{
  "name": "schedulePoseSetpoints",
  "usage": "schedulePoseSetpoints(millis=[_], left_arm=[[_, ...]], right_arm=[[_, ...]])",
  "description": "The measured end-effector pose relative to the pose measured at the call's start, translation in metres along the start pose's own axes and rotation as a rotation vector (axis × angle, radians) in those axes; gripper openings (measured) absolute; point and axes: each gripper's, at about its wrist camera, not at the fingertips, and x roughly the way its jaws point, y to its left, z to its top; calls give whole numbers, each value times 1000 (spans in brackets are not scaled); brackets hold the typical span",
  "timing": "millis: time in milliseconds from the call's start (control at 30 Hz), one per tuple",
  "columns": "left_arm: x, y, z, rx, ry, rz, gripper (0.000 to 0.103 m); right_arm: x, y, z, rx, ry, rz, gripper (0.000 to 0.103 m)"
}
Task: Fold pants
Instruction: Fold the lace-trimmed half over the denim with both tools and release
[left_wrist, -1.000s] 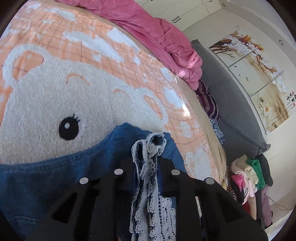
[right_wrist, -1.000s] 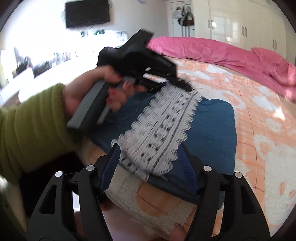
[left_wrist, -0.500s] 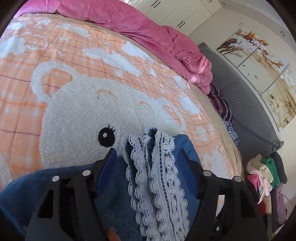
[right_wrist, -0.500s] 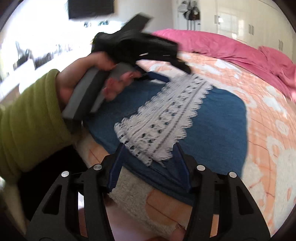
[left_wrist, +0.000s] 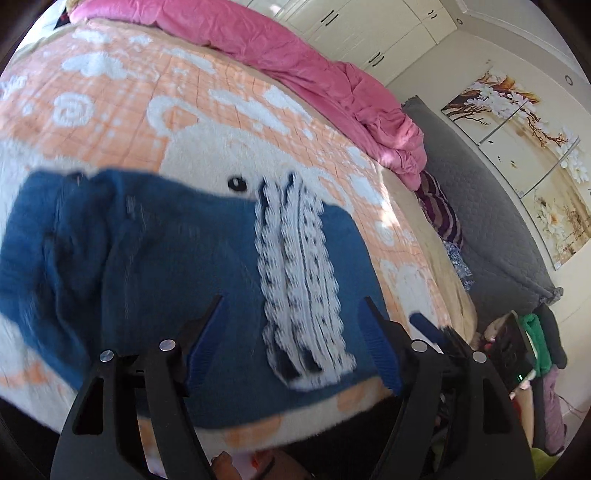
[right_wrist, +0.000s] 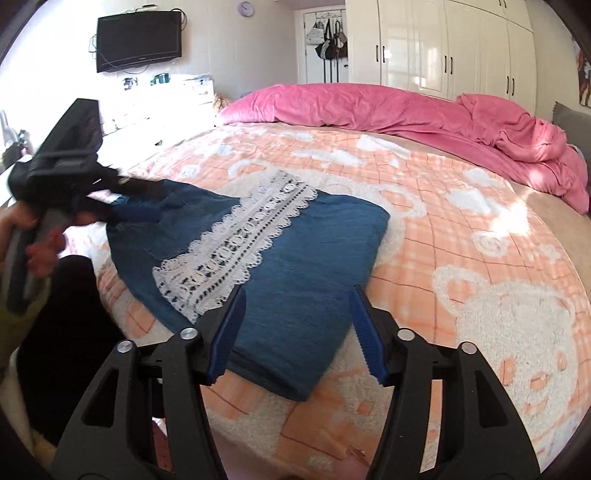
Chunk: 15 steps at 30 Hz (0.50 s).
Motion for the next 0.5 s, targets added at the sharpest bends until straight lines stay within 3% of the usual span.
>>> schedulePoseSetpoints(millis=[233, 500], left_arm=[[18, -6, -33, -52, 86, 34, 71], [41, -19, -38, -51, 90, 104, 69]], right_arm=[[5, -14, -6, 83, 38, -6, 52], [8, -6, -8, 44, 41, 1, 52]])
